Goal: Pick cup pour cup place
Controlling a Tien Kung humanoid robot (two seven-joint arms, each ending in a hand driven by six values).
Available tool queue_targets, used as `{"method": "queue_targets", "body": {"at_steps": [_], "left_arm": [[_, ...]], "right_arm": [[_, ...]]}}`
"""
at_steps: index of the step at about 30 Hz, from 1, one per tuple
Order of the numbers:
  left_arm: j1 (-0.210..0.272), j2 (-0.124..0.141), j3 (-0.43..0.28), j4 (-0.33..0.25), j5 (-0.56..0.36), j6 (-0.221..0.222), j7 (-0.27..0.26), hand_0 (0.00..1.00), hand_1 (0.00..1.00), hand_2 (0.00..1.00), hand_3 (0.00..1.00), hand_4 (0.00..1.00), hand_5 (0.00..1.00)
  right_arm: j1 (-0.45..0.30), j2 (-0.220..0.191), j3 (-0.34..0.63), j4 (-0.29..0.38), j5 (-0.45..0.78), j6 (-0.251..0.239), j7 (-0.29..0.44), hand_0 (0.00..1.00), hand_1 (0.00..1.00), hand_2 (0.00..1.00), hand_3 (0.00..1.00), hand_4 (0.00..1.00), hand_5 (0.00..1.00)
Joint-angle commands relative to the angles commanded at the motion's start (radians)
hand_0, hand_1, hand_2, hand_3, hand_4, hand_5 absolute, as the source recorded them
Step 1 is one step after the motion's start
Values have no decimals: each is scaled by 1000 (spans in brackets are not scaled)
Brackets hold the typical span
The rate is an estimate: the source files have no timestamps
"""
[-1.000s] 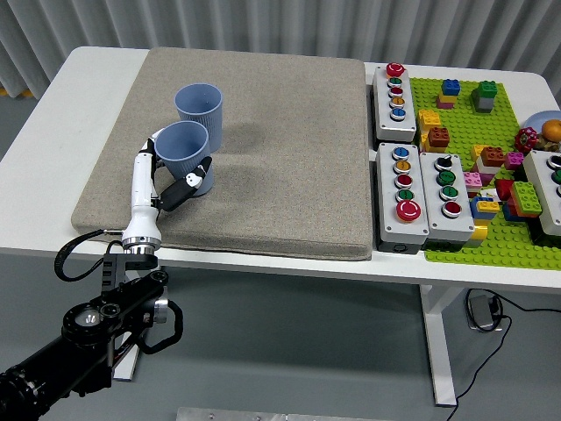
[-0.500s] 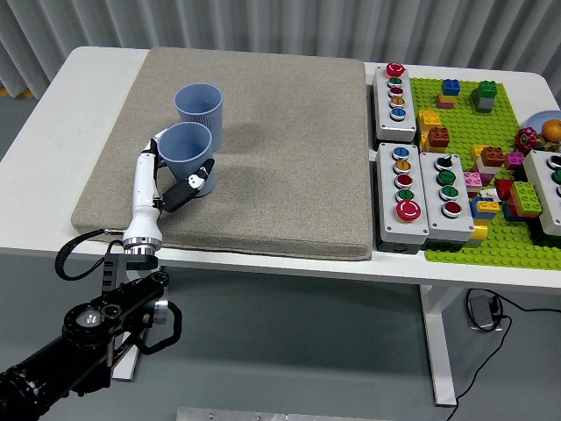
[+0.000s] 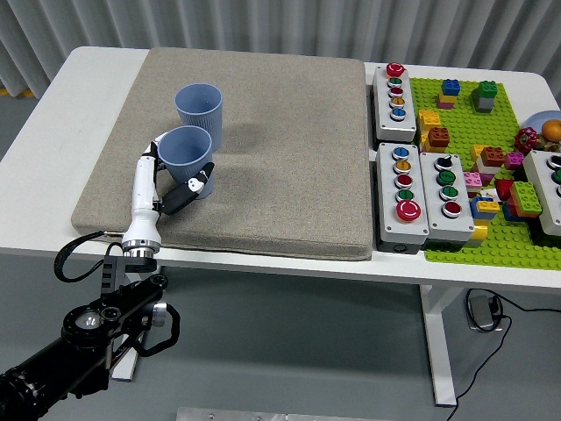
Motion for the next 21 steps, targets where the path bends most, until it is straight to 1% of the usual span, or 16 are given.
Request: {"method": "queue_targets", "body": {"at_steps": [1, 2, 3, 6, 7, 12, 21], "left_arm": [[0, 0, -4, 1, 14, 0, 3, 671, 722, 832, 821, 931, 503], [-1, 0, -8, 2, 30, 0, 6, 671, 722, 832, 821, 931, 503], [0, 1, -14, 1, 57, 0, 19, 671, 722, 832, 821, 931, 503], [0, 1, -21, 2, 95, 0, 45, 671, 722, 832, 821, 931, 503], [0, 1, -24, 2, 107, 0, 53, 773, 811, 957, 951, 968, 547], [2, 1, -28, 7, 118, 0, 65, 773, 811, 957, 951, 968, 547], [8, 3, -35, 1, 123, 0, 62, 780, 809, 952, 950, 969, 552]], "right_arm": [[0, 0, -1, 0, 0, 0, 0, 692, 654, 584, 577, 2, 164], [0, 0, -2, 0, 0, -1, 0, 692, 654, 584, 577, 2, 164], [0, 0, -3, 0, 0, -1, 0, 692, 654, 584, 577, 2, 164], [0, 0, -4, 0, 0, -1, 0, 692, 654, 584, 577, 2, 164], [0, 0, -4, 0, 0, -1, 0, 691, 654, 583, 577, 2, 163], [-2, 0, -3, 0, 0, -1, 0, 691, 654, 583, 577, 2, 163], [-7, 1, 0, 0, 0, 1, -1, 691, 654, 583, 577, 2, 163]]}}
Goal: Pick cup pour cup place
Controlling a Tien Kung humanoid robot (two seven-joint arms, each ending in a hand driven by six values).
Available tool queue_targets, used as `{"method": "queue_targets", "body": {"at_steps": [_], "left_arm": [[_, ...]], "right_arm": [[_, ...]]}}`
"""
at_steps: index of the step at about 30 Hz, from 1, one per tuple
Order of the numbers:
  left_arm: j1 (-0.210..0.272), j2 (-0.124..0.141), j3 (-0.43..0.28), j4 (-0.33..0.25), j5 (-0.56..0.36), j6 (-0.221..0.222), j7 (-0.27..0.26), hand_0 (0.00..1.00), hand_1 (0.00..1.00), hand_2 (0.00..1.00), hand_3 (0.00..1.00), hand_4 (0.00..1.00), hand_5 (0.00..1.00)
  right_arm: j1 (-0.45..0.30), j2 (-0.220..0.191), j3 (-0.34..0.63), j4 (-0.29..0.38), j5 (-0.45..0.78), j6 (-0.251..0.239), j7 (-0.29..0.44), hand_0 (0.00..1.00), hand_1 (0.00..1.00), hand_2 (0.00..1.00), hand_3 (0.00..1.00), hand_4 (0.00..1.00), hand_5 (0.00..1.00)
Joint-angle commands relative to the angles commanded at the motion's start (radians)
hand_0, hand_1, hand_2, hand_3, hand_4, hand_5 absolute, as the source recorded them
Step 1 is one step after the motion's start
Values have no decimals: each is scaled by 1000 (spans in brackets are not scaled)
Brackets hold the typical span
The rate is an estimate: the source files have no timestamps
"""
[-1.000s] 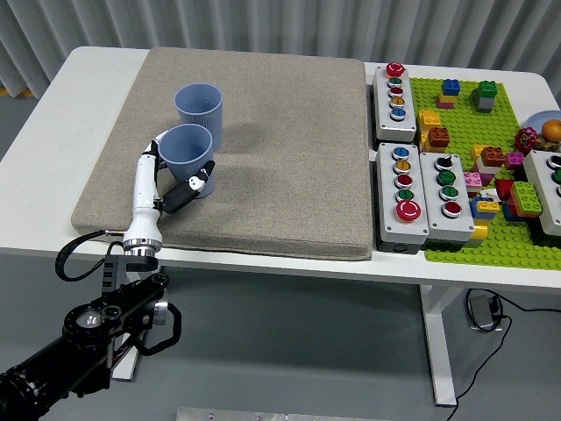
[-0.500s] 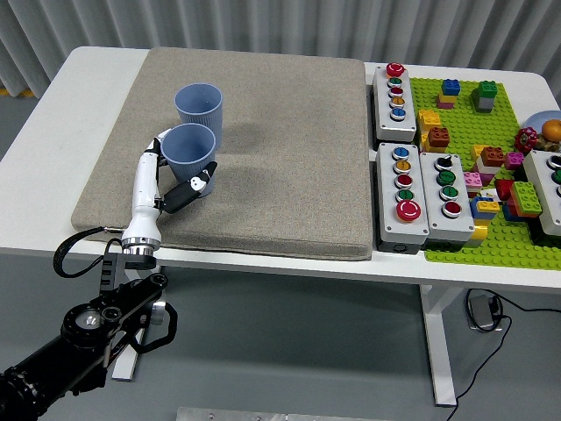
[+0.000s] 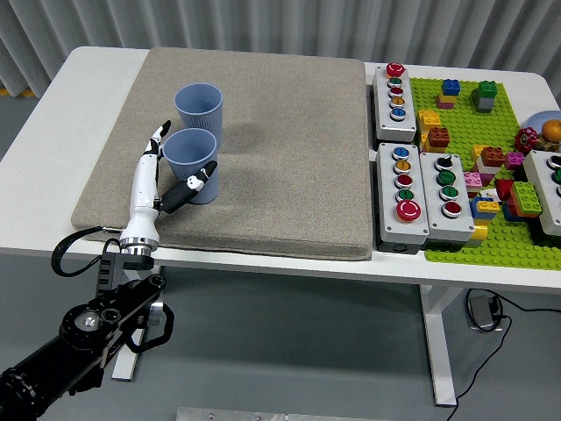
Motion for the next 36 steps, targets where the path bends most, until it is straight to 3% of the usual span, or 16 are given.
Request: {"method": "queue_targets", "body": {"at_steps": [18, 36], "left_arm": [[29, 3, -59, -54, 73, -34, 14, 812, 856, 972, 988, 969, 561], [93, 37, -110, -163, 128, -44, 28, 813, 860, 974, 986, 976, 574]], "right_arm": [[0, -1, -1, -1, 0, 0, 0, 691, 654, 583, 577, 2, 162], [2, -2, -2, -1, 0, -3, 0, 691, 654, 583, 577, 2, 162]]}}
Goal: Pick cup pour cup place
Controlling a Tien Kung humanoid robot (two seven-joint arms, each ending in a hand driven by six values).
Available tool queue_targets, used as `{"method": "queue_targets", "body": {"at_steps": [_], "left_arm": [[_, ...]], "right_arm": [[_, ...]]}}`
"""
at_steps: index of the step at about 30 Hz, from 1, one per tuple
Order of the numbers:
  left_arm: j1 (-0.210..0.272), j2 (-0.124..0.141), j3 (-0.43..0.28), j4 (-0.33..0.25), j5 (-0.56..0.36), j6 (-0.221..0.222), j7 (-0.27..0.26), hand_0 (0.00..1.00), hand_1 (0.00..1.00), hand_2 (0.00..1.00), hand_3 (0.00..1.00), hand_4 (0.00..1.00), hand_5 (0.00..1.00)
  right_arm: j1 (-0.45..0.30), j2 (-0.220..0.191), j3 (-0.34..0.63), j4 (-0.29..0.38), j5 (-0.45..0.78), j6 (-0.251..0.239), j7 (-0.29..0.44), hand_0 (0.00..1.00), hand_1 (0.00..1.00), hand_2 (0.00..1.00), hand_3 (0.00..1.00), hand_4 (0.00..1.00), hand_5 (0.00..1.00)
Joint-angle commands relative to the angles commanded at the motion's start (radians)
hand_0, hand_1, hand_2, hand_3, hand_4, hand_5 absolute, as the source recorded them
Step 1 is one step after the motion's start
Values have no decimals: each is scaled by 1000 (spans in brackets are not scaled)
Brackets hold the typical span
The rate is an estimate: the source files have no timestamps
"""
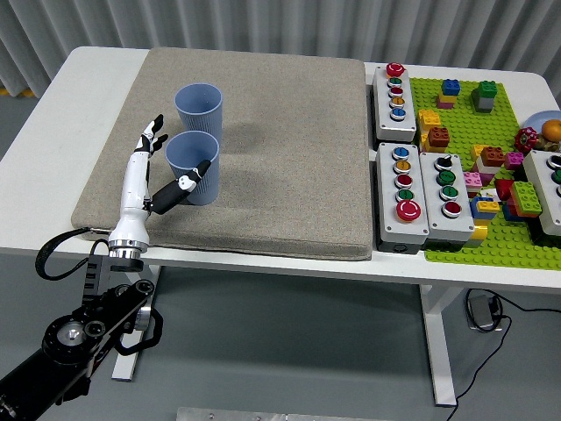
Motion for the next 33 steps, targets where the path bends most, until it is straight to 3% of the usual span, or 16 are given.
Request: {"method": "queue_targets", "body": {"at_steps": [9, 10, 11, 15, 16, 19, 22, 23, 25, 33], "left_arm": [[-2, 27, -121, -105, 13, -28, 49, 810, 856, 973, 984, 978, 574], [-4, 36, -141, -122, 1, -32, 63, 771, 766, 875, 896, 927, 537], [-6, 43, -156, -138, -12, -33, 76, 771, 766, 875, 896, 927, 537], [-39, 97, -224, -191, -135, -113, 130, 771, 766, 875, 896, 927, 537], [-48, 108, -238, -194, -158, -148, 149, 760, 766, 860, 872, 841, 998], [-93, 141, -281, -179, -262, -257, 186, 760, 766, 860, 872, 841, 998], [-120, 156, -311, -158, -333, -319, 206, 760, 766, 860, 872, 841, 998], [-130, 163, -324, -148, -354, -345, 218, 796, 780, 875, 969, 850, 998], [-143, 171, -342, -132, -397, -384, 236, 796, 780, 875, 969, 850, 998], [-166, 177, -384, -86, -584, -476, 259, 808, 803, 887, 973, 849, 998]], "right_arm": [[0, 0, 0, 0, 0, -2, 0, 691, 654, 583, 577, 2, 162], [0, 0, 0, 0, 0, -3, 0, 691, 654, 583, 577, 2, 162], [0, 0, -1, 0, 0, -4, 0, 691, 654, 583, 577, 2, 162], [2, 0, -2, -1, 0, -6, -1, 691, 654, 583, 577, 2, 162], [3, 0, -2, 0, 0, -6, -1, 691, 653, 583, 577, 2, 162], [5, -2, -4, -1, 0, -5, -1, 691, 653, 583, 577, 2, 162], [5, -2, -10, -1, 0, -6, -2, 691, 653, 583, 577, 2, 162], [5, -2, -13, -1, 0, -7, -2, 691, 653, 582, 577, 2, 161], [5, -2, -17, -1, 2, -7, -3, 691, 653, 582, 577, 2, 161], [0, 0, -23, 0, 4, -6, -7, 690, 653, 582, 577, 2, 161]]}}
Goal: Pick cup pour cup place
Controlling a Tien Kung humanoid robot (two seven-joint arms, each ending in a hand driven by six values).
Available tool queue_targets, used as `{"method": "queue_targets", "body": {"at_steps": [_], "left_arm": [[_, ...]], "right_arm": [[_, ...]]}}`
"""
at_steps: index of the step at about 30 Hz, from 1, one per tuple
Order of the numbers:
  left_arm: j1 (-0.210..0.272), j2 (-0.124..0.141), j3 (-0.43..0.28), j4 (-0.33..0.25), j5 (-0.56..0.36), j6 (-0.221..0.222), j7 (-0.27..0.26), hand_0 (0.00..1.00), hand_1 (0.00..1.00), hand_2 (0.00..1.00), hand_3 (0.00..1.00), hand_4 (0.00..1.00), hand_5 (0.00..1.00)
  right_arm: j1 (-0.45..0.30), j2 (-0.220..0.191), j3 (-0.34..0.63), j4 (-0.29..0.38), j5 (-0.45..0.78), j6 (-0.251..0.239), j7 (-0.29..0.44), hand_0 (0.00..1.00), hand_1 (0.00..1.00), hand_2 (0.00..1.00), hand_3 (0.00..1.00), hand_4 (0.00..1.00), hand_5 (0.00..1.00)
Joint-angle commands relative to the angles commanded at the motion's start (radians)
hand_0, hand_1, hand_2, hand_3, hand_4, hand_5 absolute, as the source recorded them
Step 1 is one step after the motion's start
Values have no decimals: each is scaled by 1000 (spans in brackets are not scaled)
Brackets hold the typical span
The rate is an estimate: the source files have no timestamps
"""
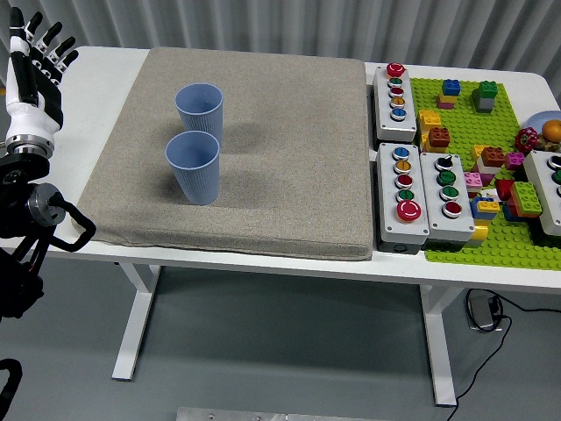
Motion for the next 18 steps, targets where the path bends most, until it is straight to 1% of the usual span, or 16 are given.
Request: {"method": "queue_targets", "body": {"at_steps": [3, 7, 18], "left_arm": [[-3, 5, -17, 14, -26, -15, 5, 818, 800, 884, 967, 838, 998], [1, 6, -24, 14, -10, -24, 12, 821, 803, 885, 968, 825, 998], [12, -4, -40, 3, 32, -11, 13, 823, 810, 885, 964, 823, 998]], "right_arm": [[-3, 1, 0, 1, -1, 0, -1, 690, 652, 582, 577, 2, 161], [-4, 1, 0, 1, 1, -1, -1, 690, 653, 582, 577, 2, 161], [-3, 1, -6, 0, 9, -2, 0, 690, 653, 583, 577, 2, 161]]}}
